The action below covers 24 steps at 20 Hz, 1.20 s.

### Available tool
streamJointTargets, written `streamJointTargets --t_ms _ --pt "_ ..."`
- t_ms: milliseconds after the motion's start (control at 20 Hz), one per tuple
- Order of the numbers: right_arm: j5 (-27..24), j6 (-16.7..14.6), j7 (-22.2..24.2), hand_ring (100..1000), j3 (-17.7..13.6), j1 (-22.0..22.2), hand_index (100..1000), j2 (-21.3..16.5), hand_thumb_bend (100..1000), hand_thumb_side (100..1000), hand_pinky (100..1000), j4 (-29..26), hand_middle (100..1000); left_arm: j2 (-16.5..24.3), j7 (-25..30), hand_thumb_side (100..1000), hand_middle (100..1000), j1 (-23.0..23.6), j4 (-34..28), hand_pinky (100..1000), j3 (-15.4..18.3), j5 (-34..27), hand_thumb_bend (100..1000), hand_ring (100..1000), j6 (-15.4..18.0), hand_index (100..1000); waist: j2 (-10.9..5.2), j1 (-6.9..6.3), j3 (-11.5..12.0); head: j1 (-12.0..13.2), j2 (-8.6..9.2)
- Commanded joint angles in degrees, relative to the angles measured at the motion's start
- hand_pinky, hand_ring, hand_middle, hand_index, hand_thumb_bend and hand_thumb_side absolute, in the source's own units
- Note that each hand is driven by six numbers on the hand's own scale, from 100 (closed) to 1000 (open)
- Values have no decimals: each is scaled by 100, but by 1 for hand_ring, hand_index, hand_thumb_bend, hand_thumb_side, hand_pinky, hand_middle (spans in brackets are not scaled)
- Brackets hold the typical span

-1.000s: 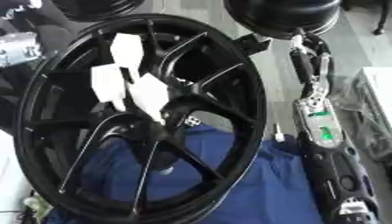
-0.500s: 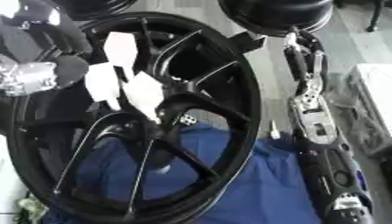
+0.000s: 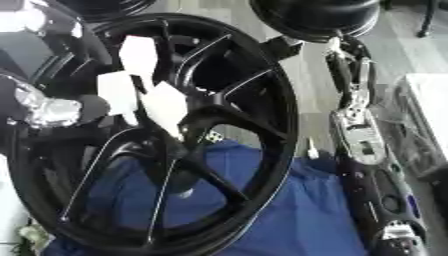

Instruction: Pull the pin out of the wheel hub.

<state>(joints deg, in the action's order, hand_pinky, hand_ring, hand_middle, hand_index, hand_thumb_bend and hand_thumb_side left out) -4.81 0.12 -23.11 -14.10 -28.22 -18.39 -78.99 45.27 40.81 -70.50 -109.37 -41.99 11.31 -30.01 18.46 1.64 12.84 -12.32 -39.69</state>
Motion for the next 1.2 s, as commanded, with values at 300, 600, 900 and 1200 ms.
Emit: streamJointTargets --t_ms 300,600,900,1200 --pt "4 38 12 687 12 -90 826 -173 199 581 840 -69 729 53 1073 299 730 53 209 797 323 592 383 776 -1004 780 -111 9 -11 97 16" --pt "8 65 23 687 44 -107 826 -154 200 583 840 -61 728 -117 909 311 707 79 619 778 328 486 344 762 -1001 761 -97 27 -36 150 47" --pt "8 85 0 686 51 -128 824 -128 200 583 840 -72 726 -327 745 383 679 78 1003 758 289 281 313 744 -1050 751 -82 48 -73 204 71" --pt "10 110 0 684 75 -140 824 -116 200 584 840 -75 724 -422 845 421 707 65 1162 771 248 144 341 764 -965 771 -67 53 -97 228 75"
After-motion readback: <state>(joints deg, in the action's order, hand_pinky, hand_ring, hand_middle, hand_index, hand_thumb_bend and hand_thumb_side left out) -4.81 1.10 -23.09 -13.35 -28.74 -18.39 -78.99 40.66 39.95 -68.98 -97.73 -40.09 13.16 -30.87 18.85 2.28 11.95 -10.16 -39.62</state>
